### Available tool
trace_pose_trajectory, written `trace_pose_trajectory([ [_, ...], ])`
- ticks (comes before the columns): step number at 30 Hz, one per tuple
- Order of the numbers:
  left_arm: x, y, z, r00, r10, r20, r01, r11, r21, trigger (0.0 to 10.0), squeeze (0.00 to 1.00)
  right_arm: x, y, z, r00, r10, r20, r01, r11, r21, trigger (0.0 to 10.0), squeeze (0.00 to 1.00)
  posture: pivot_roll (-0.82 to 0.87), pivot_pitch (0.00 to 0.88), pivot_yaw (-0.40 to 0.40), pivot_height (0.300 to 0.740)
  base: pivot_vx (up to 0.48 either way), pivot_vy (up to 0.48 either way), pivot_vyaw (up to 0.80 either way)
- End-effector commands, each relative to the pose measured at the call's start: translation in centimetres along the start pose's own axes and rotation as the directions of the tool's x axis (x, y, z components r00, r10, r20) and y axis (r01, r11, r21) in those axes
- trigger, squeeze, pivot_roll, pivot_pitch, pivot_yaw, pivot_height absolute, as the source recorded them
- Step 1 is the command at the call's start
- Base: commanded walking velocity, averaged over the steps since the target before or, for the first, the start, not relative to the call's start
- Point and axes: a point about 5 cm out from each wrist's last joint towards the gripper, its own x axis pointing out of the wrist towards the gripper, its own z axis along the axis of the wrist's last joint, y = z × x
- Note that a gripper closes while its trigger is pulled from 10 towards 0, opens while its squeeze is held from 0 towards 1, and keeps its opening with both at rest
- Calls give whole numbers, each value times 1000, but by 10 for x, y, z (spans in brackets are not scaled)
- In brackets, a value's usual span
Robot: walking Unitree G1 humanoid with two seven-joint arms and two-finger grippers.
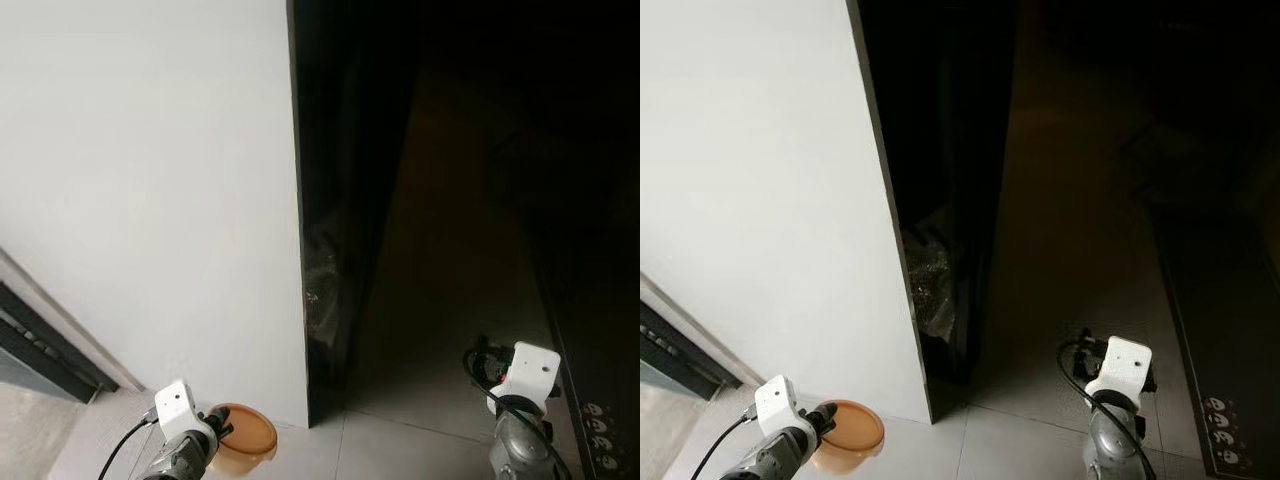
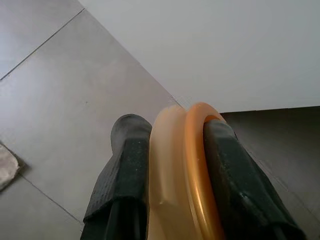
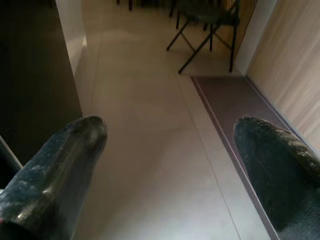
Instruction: Restocking fridge
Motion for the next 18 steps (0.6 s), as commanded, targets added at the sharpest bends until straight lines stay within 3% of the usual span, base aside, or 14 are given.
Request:
trace_pose_trajectory([
  [1, 0, 0, 1, 1000, -10, 8, 9, 1000, 14, 10000, 0, -5, 6, 3, 998, 31, 49, -31, 999, 5, 10000, 0, -72, 51, 21, 740, 0, 0, 0],
  [6, -1, 5, -1, 1000, 0, 7, 0, 1000, 23, 10000, 0, -9, 24, 22, 979, 124, 165, -125, 992, -2, 10000, 0, -73, 59, 20, 740, 0, 0, 0],
  [10, -2, 6, -5, 1000, -3, -6, 4, 999, 38, 10000, 0, -8, 60, 49, 915, 332, 231, -331, 943, -43, 10000, 0, -81, 69, 23, 740, 0, 0, 0],
  [12, -2, 6, -5, 1000, -4, -6, 4, 999, 39, 10000, 0, -6, 62, 54, 910, 336, 241, -334, 941, -51, 10000, 12, -81, 72, 24, 740, 0, 0, 0],
  [13, -2, 6, -6, 1000, -5, -7, 5, 999, 41, 10000, 0, -2, 64, 60, 906, 336, 257, -337, 941, -43, 10000, 776, -79, 77, 25, 740, 0, 0, 0],
  [14, -2, 5, -5, 1000, -6, -6, 6, 999, 42, 10000, 0, 4, 67, 67, 901, 340, 269, -345, 938, -29, 10000, 1000, -79, 90, 28, 740, 0, 0, 0],
  [16, -2, 5, -5, 1000, -7, -5, 8, 999, 44, 10000, 0, 18, 83, 91, 867, 395, 304, -401, 915, -46, 10000, 1000, -84, 110, 33, 740, 0, 0, 0],
  [18, -2, 5, -4, 1000, -6, -2, 6, 999, 42, 10000, 0, 22, 88, 98, 856, 414, 308, -415, 907, -66, 10000, 1000, -77, 116, 29, 740, 0, 0, 0],
])
